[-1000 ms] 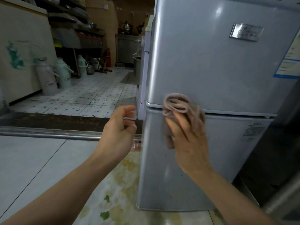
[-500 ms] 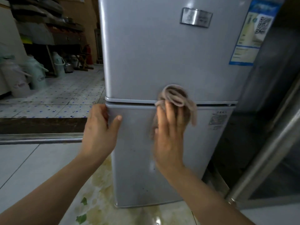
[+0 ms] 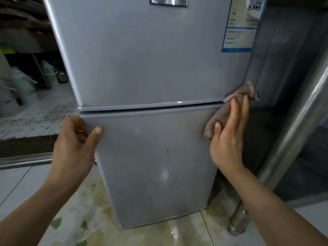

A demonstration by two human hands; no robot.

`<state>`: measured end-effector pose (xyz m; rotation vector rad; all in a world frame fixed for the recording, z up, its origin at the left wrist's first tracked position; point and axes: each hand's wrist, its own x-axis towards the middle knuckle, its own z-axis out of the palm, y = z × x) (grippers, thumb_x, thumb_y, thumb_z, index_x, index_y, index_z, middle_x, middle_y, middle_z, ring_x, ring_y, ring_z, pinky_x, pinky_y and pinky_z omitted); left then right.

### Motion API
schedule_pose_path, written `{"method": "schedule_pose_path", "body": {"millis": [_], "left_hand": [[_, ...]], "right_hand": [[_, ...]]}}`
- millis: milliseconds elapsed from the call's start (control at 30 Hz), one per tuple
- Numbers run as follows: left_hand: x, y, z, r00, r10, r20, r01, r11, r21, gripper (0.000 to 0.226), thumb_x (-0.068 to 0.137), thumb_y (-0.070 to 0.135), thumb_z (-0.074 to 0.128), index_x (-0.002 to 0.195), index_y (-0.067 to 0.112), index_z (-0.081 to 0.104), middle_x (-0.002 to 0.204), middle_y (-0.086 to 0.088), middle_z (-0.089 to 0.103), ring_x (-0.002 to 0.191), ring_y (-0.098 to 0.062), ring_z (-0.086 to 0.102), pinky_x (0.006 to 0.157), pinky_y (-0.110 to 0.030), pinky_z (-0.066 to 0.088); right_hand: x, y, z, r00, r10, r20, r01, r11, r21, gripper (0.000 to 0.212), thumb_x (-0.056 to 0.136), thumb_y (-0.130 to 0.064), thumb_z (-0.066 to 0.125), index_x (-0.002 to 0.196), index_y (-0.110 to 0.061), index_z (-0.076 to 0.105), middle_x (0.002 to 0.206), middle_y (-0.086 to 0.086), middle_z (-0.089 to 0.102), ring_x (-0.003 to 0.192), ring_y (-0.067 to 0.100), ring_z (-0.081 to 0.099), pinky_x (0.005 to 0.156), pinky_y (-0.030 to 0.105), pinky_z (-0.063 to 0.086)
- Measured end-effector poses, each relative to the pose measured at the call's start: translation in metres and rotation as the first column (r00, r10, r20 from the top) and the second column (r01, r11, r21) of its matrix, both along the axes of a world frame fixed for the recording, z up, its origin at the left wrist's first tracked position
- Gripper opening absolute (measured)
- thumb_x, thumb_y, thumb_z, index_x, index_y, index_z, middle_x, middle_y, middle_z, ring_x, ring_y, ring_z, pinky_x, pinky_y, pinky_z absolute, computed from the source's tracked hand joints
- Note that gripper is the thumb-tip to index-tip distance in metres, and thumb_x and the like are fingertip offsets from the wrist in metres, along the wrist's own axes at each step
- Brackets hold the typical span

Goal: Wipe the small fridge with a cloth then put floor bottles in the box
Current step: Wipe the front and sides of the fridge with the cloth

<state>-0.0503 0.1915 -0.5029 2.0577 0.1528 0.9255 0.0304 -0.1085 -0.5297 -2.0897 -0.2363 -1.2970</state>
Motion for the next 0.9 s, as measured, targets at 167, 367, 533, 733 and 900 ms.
{"method": "schedule_pose_path", "body": {"millis": [167, 367, 533, 733, 900], "left_hand": [[-0.008, 0.007, -0.045, 0.993, -0.007, -0.119, 0.012, 0.999, 0.042, 0.012, 0.096, 0.035, 0.042, 0.107, 0.033, 0.044, 0.105, 0.006, 0.054, 0.094, -0.015, 0.055, 0.075, -0.033, 0.045], [-0.008, 0.0, -0.061, 0.989, -0.045, -0.138, 0.039, 0.998, -0.045, 0.006, 0.097, 0.029, 0.042, 0.103, 0.03, 0.042, 0.095, 0.011, 0.056, 0.086, -0.01, 0.053, 0.074, -0.032, 0.04], [-0.009, 0.004, -0.061, 0.988, -0.093, -0.124, 0.084, 0.994, -0.076, 0.007, 0.097, 0.029, 0.042, 0.103, 0.029, 0.043, 0.095, 0.019, 0.056, 0.087, 0.001, 0.053, 0.071, -0.032, 0.041], [-0.005, 0.003, -0.066, 0.991, -0.114, -0.064, 0.11, 0.991, -0.073, 0.006, 0.098, 0.024, 0.04, 0.102, 0.028, 0.04, 0.094, 0.019, 0.055, 0.088, 0.0, 0.055, 0.068, -0.028, 0.045], [-0.004, -0.001, -0.067, 0.992, -0.116, -0.058, 0.11, 0.99, -0.093, 0.006, 0.098, 0.022, 0.04, 0.104, 0.025, 0.04, 0.094, 0.015, 0.056, 0.087, -0.001, 0.055, 0.068, -0.024, 0.044]], "right_hand": [[-0.003, 0.018, -0.033, 0.996, -0.022, -0.085, 0.035, 0.988, 0.149, 0.067, 0.097, -0.014, 0.038, 0.152, -0.014, 0.0, 0.159, 0.015, -0.002, 0.146, 0.024, 0.001, 0.118, 0.033, 0.005], [-0.024, 0.02, -0.103, 0.954, 0.015, -0.299, 0.023, 0.992, 0.125, 0.077, 0.095, -0.016, 0.042, 0.149, -0.019, -0.012, 0.159, 0.012, -0.01, 0.147, 0.029, 0.0, 0.118, 0.046, 0.016], [-0.018, 0.013, -0.075, 0.982, 0.027, -0.187, -0.02, 0.999, 0.041, 0.072, 0.095, -0.008, 0.046, 0.148, 0.0, -0.002, 0.156, 0.025, -0.003, 0.146, 0.035, 0.001, 0.118, 0.05, 0.016], [0.002, 0.033, -0.03, 0.98, 0.068, 0.186, -0.056, 0.996, -0.07, 0.058, 0.098, -0.012, 0.037, 0.144, 0.01, 0.01, 0.154, 0.025, 0.011, 0.144, 0.041, 0.007, 0.119, 0.048, 0.009], [-0.009, 0.07, -0.094, 0.988, 0.114, 0.1, -0.077, 0.944, -0.322, 0.054, 0.099, -0.023, 0.033, 0.149, -0.01, 0.013, 0.156, 0.016, 0.003, 0.144, 0.043, 0.002, 0.117, 0.054, 0.008]]}}
